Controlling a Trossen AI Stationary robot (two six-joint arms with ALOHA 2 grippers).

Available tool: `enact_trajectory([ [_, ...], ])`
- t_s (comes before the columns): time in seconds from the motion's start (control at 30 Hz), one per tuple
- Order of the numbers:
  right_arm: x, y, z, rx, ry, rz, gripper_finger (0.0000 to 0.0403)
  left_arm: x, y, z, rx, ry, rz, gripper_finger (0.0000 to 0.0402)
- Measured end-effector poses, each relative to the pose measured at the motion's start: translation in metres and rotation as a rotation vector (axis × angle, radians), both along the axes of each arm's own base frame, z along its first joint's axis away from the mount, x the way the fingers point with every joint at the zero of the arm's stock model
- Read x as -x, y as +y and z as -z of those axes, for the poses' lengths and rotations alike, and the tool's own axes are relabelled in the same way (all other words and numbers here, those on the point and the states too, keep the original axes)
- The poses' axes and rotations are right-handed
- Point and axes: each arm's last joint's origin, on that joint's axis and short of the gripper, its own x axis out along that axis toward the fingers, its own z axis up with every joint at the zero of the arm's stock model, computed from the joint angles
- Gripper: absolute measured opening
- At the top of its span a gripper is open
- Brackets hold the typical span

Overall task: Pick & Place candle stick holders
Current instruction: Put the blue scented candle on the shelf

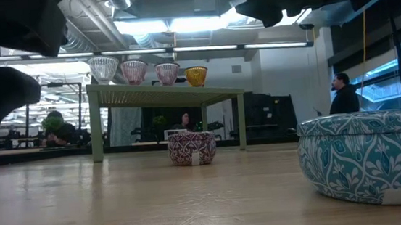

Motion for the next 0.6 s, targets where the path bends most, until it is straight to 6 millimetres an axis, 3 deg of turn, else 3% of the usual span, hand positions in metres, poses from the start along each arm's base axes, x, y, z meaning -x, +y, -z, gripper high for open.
enact_trajectory([
  [0.4, 0.0, 0.0, 0.0, 0.003, -0.001, -0.001, 0.0264, 0.0, -0.001, -0.001, 0.047, 0.036, 0.035, 0.0301],
  [0.6, 0.0, 0.0, 0.0, 0.003, -0.002, 0.0, 0.0264, -0.012, 0.01, -0.01, 0.015, 0.027, 0.076, 0.0303],
])
